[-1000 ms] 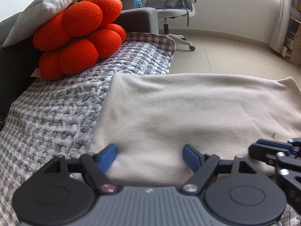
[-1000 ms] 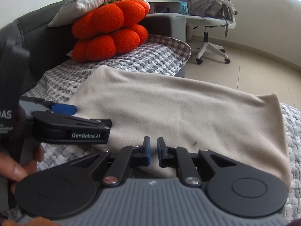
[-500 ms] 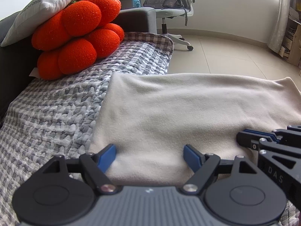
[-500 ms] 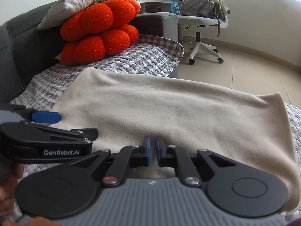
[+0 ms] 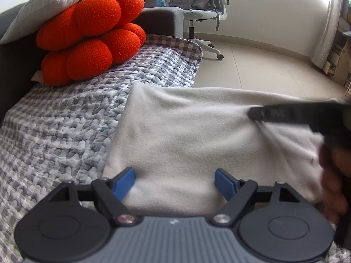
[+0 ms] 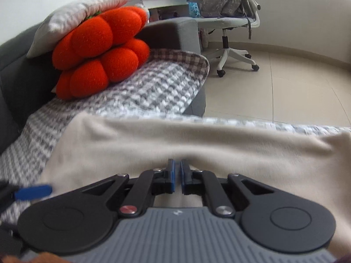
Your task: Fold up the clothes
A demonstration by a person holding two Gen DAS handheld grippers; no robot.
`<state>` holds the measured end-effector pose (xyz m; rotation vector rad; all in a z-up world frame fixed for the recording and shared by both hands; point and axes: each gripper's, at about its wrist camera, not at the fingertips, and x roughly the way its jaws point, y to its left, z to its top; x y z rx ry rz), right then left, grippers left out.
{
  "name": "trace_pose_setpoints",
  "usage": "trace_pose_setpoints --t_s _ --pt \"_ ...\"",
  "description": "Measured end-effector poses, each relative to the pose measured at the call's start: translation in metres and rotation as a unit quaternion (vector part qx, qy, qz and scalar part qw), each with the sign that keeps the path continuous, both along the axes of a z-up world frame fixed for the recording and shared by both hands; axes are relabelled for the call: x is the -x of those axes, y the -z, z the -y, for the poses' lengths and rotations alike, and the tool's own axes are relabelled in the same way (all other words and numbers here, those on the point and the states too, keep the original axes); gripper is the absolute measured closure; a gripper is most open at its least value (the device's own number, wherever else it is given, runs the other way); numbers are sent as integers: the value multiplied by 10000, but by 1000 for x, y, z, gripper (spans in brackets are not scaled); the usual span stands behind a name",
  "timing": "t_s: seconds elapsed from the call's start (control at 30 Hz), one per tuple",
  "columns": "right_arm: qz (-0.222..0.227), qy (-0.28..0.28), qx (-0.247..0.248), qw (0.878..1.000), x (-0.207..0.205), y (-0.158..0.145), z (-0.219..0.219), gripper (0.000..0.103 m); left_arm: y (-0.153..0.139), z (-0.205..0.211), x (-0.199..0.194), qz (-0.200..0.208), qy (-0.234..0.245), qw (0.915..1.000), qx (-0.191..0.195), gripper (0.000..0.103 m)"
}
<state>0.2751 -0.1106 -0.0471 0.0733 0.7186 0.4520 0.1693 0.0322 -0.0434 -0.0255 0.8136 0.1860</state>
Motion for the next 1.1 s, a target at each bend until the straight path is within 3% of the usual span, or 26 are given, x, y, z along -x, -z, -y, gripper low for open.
trace_pose_setpoints --t_s 0.13,0.27,0.43,0.6,0.87,0.97,1.03,1.1 --pt "-203 308 12 9993 -36 1 -6 97 -1 -3 0 -9 23 9999 124 20" --pt "-220 412 180 9987 -44 3 -14 97 -5 -13 0 46 -68 9989 458 20" --pt "-250 329 -18 9991 -5 -7 -4 88 -12 -28 1 204 -346 9963 762 21" --pt "-451 66 -122 9989 45 -10 6 87 -13 -39 2 264 -546 9930 1016 21" --pt "-710 -255 446 9962 115 -10 11 89 -6 -27 3 178 -387 9983 408 22" --pt "-641 -85 456 9969 126 -13 31 89 -10 -23 7 206 -346 9988 296 21" --pt "-433 300 197 9984 132 -20 59 84 -13 -22 10 244 -329 9988 280 21" --pt "-391 922 -261 9946 131 -24 96 60 -15 -22 13 280 -323 9988 244 21"
